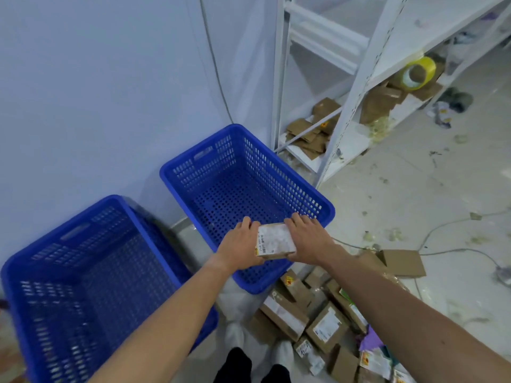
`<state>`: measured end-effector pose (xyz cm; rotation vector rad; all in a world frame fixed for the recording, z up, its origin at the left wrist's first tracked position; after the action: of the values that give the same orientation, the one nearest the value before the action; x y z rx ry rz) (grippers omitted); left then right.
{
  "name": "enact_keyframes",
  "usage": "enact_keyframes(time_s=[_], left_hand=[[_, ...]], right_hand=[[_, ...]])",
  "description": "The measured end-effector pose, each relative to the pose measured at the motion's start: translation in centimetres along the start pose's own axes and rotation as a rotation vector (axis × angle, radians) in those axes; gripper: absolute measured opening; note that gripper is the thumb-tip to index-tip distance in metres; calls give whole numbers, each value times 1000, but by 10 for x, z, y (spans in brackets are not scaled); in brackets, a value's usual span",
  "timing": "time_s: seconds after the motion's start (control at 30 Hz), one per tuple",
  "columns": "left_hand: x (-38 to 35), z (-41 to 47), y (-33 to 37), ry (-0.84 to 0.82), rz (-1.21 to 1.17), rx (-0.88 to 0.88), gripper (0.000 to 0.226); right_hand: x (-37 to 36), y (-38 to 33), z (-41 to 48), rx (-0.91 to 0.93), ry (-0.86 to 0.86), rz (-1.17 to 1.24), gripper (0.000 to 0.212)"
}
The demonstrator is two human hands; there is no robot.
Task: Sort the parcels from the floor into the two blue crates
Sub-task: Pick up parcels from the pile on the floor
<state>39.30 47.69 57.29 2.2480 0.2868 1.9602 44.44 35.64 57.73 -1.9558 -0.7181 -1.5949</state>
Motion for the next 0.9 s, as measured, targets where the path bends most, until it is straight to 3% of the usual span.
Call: enact_keyframes(time_s=[0.3, 0.57, 0.9], left_hand=[[-71, 80, -49, -125, -73, -12, 81], [-190, 156, -93, -255, -98, 2, 81], [-316, 231, -82, -322, -123, 7, 73]], right_hand=[[-78, 23, 74, -109, -131, 45, 96], [-194, 56, 144, -219, -281, 11, 93], [-315, 115, 178, -392, -456, -105, 97]])
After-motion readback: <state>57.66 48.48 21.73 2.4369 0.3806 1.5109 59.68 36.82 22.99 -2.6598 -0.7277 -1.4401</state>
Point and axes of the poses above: each hand's wrist, its own z-axis towards the middle knuckle, its own x-axis out of the back of the hand, y = z × x, the point moved 10 cm from there along z, towards the middle knuckle, and after that the axes turned 8 degrees about y, right-handed, at the moved point
